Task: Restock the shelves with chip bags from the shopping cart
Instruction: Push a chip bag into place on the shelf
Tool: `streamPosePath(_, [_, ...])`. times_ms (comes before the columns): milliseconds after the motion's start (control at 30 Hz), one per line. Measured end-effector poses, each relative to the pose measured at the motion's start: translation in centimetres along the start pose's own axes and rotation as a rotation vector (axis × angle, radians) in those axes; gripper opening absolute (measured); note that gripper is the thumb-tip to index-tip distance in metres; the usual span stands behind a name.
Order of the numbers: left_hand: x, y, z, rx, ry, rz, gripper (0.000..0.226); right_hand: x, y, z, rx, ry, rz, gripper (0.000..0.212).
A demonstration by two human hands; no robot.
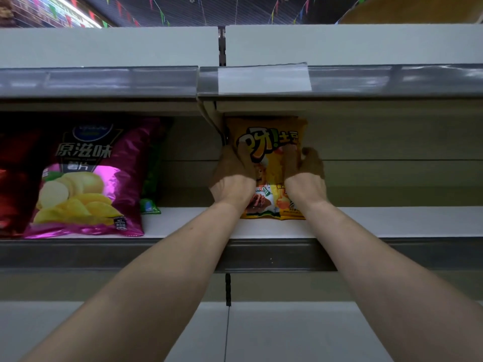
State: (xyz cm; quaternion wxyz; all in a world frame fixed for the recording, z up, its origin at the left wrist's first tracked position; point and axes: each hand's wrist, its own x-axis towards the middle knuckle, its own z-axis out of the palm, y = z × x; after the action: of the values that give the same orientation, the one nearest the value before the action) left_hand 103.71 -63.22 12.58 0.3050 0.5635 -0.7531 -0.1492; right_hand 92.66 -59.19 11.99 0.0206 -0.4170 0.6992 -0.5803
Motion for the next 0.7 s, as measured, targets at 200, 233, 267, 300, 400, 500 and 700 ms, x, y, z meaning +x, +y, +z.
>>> streamPosePath(200, [0.6,-0.6,0.2,-0.023,0.083,0.044,0.03,-1.1,-0.7,-0.6,-0.513,0.128,-0.443,0.043])
streamPosePath(233, [0.4,-0.6,0.1,-0.082,0.118,0.012,0.027,-1.4,-0.8,-0.7,-0.569,0.074,-0.447,0.041])
streamPosePath(267, [0.2,-0.5,-0.1,-0.133,0.131,-0.018,0.029,-1.7,-1.2,-0.9,-0.615,0.025,-0.419,0.041])
streamPosePath(300, [-0.1,-0.5,-0.3,-0.21,0.172,-0.015,0.03,-2.1,-1.5,-1.3,-0.64,-0.001,-0.392,0.039])
streamPosePath(400, [-1.5,-0.5,-1.5,-0.447,0.344,0.023,0.025,-3.6,-2.7,-2.0,-0.552,0.017,-0.408,0.028])
streamPosePath(500, [-3.2,-0.7,-2.8,-0.539,0.394,-0.061,0.015,-5.6,-3.6,-2.0,-0.347,0.05,-0.486,0.026])
streamPosePath(700, [-7.9,-1.7,-4.5,-0.75,0.58,-0.135,0.03,-10.0,-5.0,-1.6,0.027,-0.099,-0.374,0.027])
